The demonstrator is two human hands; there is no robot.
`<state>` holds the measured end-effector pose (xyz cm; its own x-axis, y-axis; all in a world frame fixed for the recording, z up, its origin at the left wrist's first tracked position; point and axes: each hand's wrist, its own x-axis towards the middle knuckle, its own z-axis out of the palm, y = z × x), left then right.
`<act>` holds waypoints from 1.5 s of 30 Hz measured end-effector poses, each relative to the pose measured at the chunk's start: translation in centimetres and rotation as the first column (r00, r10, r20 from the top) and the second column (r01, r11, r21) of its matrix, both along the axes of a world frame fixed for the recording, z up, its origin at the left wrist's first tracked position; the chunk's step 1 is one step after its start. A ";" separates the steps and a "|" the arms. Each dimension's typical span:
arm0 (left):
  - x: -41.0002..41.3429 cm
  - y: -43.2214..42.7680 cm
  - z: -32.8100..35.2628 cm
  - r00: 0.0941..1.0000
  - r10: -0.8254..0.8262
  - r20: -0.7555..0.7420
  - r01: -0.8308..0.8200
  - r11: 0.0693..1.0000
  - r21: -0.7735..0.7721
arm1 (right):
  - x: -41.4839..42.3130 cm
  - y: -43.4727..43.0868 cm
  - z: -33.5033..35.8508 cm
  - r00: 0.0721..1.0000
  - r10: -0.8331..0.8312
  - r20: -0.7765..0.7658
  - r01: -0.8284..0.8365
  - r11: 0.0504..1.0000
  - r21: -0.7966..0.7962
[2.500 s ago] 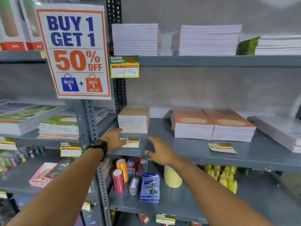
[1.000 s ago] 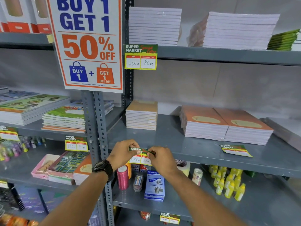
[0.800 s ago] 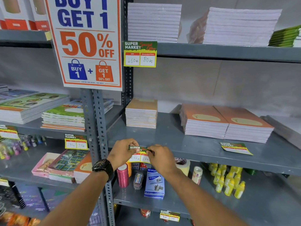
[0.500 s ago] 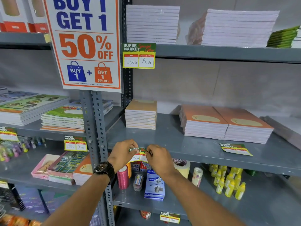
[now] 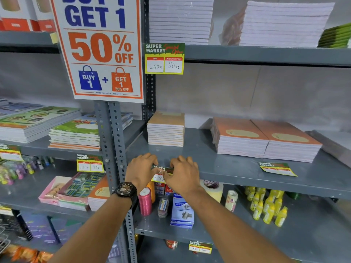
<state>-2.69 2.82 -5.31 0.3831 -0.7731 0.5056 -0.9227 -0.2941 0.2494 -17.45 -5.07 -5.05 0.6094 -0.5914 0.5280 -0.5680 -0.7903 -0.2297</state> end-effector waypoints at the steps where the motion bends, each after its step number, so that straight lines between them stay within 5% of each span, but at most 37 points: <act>1: 0.0 0.0 0.0 1.000 0.005 0.000 -0.005 1.000 0.003 | 0.2 -0.1 0.1 1.000 -0.006 -0.018 0.005 1.000 -0.020; 17: 0.5 1.1 -1.0 0.999 -0.048 0.014 0.049 0.993 -0.111 | 0.1 -1.3 0.3 0.998 0.064 0.007 -0.064 0.998 -0.004; 26: 0.3 1.1 -2.0 0.999 -0.021 0.047 0.026 0.992 -0.126 | 0.3 -0.8 -0.7 0.992 0.041 -0.117 -0.059 0.986 -0.157; 33: 0.4 0.4 -0.2 0.983 -0.057 -0.173 0.048 0.997 -0.055 | -5.5 -4.0 0.1 0.946 0.311 0.091 -0.324 0.921 0.217; 36: -1.0 -1.1 0.9 0.983 -0.072 -0.168 0.062 0.996 -0.064 | -10.8 -6.9 -0.1 0.943 0.249 0.219 -0.290 0.939 0.183; 40: -6.4 -5.0 1.9 0.973 -0.158 -0.171 0.109 0.958 -0.267 | -18.3 -11.9 1.2 0.892 0.062 0.447 -0.138 0.980 0.140; 45: -16.3 -12.8 2.6 0.882 -0.317 -0.348 0.237 0.938 -0.252 | -26.4 -18.1 3.0 0.877 -0.150 0.457 0.063 0.978 0.200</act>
